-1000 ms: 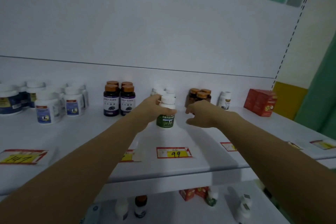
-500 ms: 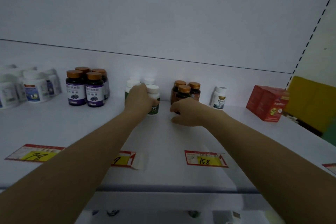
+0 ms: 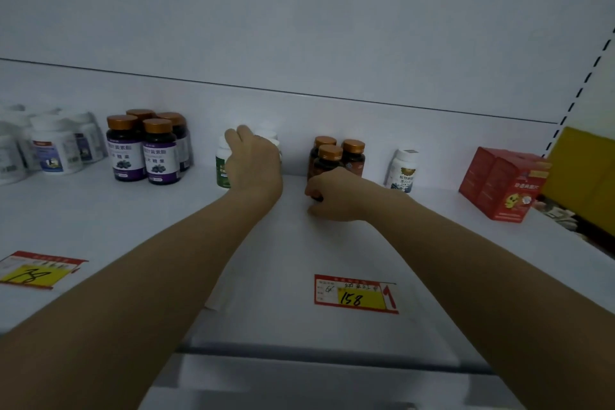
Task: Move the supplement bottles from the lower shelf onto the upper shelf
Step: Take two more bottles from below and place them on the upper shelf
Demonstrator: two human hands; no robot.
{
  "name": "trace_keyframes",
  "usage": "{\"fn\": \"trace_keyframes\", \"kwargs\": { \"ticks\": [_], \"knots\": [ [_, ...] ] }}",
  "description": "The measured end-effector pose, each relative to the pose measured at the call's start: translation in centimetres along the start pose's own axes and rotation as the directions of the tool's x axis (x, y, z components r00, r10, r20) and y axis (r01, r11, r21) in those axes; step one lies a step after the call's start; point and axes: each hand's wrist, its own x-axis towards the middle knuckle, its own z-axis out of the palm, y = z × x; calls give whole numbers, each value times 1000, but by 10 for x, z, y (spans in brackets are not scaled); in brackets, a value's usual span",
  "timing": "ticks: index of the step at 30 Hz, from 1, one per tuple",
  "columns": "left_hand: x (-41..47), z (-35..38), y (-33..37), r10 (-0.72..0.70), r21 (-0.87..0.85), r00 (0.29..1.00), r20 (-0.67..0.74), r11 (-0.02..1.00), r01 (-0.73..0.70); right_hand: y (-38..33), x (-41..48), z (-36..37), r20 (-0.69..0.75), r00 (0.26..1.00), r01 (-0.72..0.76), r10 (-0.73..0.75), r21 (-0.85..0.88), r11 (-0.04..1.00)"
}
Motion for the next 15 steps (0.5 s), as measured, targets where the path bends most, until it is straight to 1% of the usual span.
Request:
{"fn": "trace_keyframes", "kwargs": {
  "ticks": [2,6,11,13,15],
  "knots": [
    [-1,3,2,0,24,1000,-23,1000,0,1,-2,-1,6,1000,-4,4,0,1000],
    [-6,10,-2,32,3,999,33,999,-32,5,-8,0,1,1000,-13,13,-30,999],
    [-20,-3,-16,89,8,993,76,996,-90,3,-19,-2,18,1000,-9,10,-59,998],
    [-25,-10,-25,109,18,985,133,993,-113,0,-27,-5,24,999,-20,22,-70,997],
    [-29,-18,-34,107,21,970,220,993,-114,-6,-36,-9,18,999,-33,35,-87,996]
  ]
}}
